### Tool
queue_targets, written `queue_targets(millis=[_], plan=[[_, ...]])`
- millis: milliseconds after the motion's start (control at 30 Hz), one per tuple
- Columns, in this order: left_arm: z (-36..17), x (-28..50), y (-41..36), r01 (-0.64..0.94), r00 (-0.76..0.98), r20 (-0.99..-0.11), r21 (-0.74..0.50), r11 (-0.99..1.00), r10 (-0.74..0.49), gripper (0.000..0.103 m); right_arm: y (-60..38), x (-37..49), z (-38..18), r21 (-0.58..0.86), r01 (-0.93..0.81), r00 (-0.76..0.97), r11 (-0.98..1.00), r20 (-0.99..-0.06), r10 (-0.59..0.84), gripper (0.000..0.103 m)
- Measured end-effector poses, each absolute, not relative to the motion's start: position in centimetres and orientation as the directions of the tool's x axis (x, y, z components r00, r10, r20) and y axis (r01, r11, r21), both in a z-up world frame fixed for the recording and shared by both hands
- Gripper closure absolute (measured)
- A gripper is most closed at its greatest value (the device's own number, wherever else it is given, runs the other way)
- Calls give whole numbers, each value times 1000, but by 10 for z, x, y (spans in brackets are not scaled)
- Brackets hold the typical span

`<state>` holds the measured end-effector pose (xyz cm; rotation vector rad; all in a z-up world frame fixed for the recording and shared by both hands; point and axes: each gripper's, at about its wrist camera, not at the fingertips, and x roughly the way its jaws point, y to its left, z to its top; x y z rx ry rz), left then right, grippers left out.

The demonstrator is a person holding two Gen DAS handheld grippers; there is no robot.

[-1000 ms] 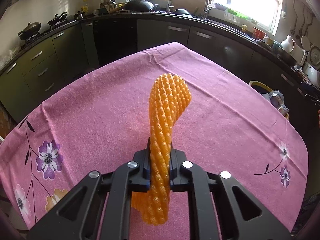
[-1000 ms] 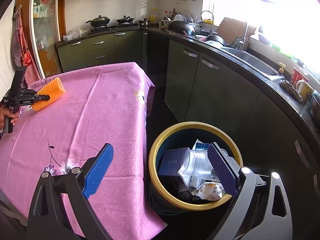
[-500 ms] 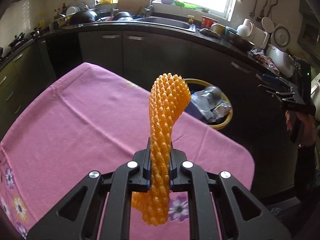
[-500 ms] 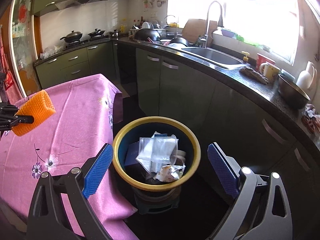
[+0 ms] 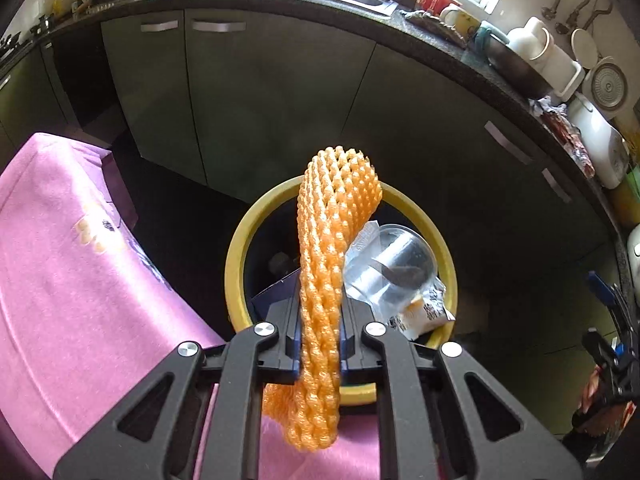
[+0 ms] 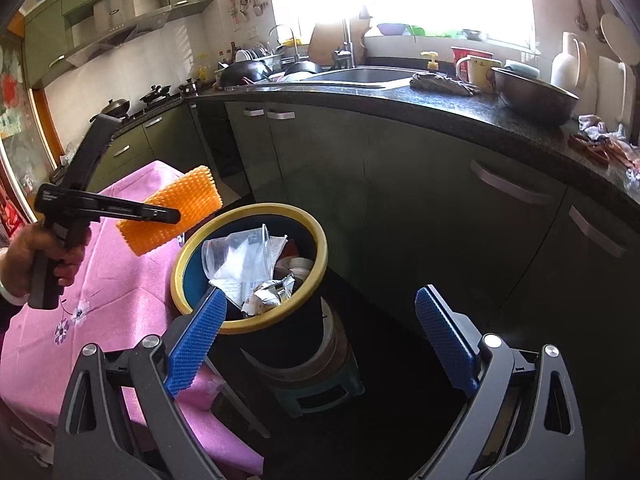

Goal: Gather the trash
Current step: 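Carry the orange mesh sleeve over the bin and open the left gripper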

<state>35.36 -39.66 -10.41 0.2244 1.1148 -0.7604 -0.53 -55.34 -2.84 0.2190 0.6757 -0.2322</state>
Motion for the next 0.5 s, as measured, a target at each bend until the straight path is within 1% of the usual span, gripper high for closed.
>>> queue_targets(millis=[100,200,267,300,367,400,467,500], plan=[[-117,364,-415,636,225,-888,-177,751,-400,90,-563,-12,-35,145,288,755,946,-642,-132,9],[-126,371,-426,617,230,-899,-162,770,-373,87,-566,-17,-38,154,289,756,945,-642,-126,9],[-133,374,-432,605,224,-903,-166,778,-367,75,-565,-19,-38,161,279,759,947,-640,-115,9],[-135,374,-434,603,222,-905,-164,781,-362,72,-564,-19,-38,162,274,761,948,-640,-110,9],[-139,374,-434,603,232,-910,-144,785,-345,60,-561,-18,-38,178,262,769,949,-633,-93,8],[-141,373,-435,602,239,-911,-132,788,-336,57,-559,-18,-38,190,252,772,949,-630,-79,8],[-144,372,-434,598,246,-913,-122,792,-327,47,-553,-18,-39,205,236,778,950,-625,-59,8],[-145,372,-434,593,249,-914,-118,796,-321,44,-550,-17,-39,210,229,779,950,-625,-50,8]])
